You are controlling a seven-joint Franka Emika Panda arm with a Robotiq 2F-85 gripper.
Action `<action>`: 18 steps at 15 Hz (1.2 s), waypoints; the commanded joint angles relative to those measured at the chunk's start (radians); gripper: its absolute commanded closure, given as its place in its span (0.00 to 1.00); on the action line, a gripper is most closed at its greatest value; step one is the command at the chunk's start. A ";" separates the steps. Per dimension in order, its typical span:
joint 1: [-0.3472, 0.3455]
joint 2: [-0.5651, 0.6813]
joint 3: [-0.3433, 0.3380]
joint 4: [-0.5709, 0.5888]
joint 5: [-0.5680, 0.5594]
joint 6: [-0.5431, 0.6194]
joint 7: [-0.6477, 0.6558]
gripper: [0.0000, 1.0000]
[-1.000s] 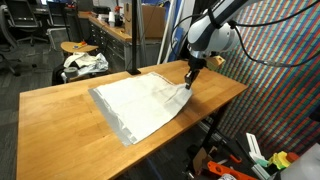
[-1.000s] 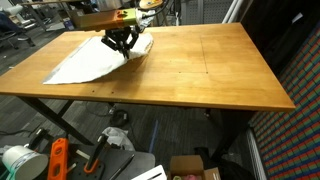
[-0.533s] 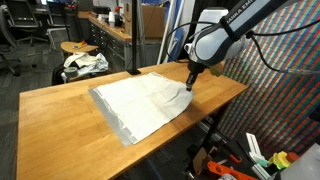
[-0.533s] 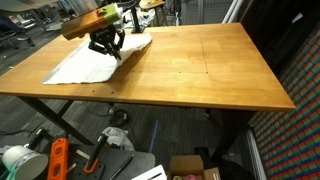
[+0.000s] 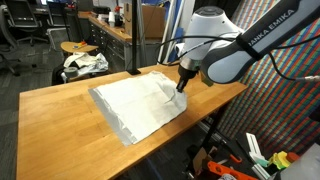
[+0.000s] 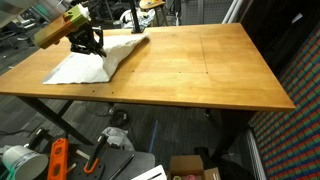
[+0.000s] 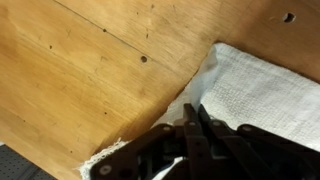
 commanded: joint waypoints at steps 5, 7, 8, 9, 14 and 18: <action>0.006 -0.059 0.142 -0.015 -0.226 -0.031 0.361 0.99; 0.007 -0.058 0.175 -0.014 -0.257 -0.042 0.420 0.99; 0.006 -0.055 0.190 -0.013 -0.275 -0.049 0.448 0.99; 0.005 -0.054 0.204 -0.014 -0.290 -0.058 0.473 0.99; 0.015 -0.062 0.267 -0.035 -0.336 -0.081 0.563 0.99; 0.024 -0.061 0.319 -0.046 -0.351 -0.097 0.617 0.99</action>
